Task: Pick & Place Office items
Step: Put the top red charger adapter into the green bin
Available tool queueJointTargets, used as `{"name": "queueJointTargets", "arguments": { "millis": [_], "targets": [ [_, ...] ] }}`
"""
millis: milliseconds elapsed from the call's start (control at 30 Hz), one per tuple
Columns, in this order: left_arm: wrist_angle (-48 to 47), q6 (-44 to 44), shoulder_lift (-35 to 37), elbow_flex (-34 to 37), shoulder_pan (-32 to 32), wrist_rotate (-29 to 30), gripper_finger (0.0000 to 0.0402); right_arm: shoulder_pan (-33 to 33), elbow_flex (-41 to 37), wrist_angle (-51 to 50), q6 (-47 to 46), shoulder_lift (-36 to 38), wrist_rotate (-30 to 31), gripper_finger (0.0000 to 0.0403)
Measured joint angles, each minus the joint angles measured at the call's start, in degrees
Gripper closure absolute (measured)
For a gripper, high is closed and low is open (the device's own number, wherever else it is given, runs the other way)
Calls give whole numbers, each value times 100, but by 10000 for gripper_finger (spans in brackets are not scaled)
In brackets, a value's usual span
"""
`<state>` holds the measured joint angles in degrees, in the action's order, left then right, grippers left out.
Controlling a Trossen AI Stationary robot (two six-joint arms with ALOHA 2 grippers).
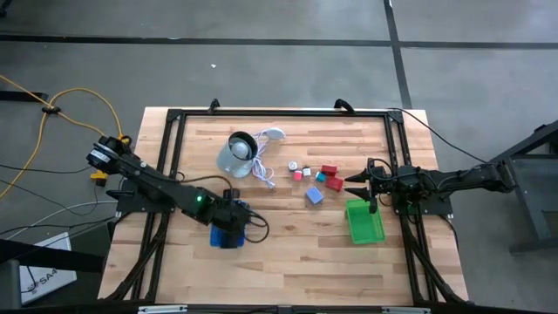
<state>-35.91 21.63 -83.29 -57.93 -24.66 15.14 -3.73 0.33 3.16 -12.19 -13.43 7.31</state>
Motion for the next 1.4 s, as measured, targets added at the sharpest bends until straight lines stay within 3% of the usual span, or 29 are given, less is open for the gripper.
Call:
{"name": "queueJointTargets", "arguments": {
  "millis": [233, 433, 767, 1267, 1400],
  "targets": [
    [444, -800, 0, 0, 467, -153, 189, -2, -2, 0, 0, -2, 0, 250],
    [521, -836, 0, 0, 744, -329, 189, -1, -1, 1, 1, -2, 0, 250],
    [1173, -852, 0, 0, 946, -324, 189, -1, 0, 1, 1, -1, 0, 250],
    [1963, -1990, 24, 0, 1000, -315, 189, -1, 0, 0, 1, -1, 0, 250],
    [1994, -1777, 301, 0, 1174, -374, 189, -1, -1, 0, 1, -2, 0, 250]
  ]
}}
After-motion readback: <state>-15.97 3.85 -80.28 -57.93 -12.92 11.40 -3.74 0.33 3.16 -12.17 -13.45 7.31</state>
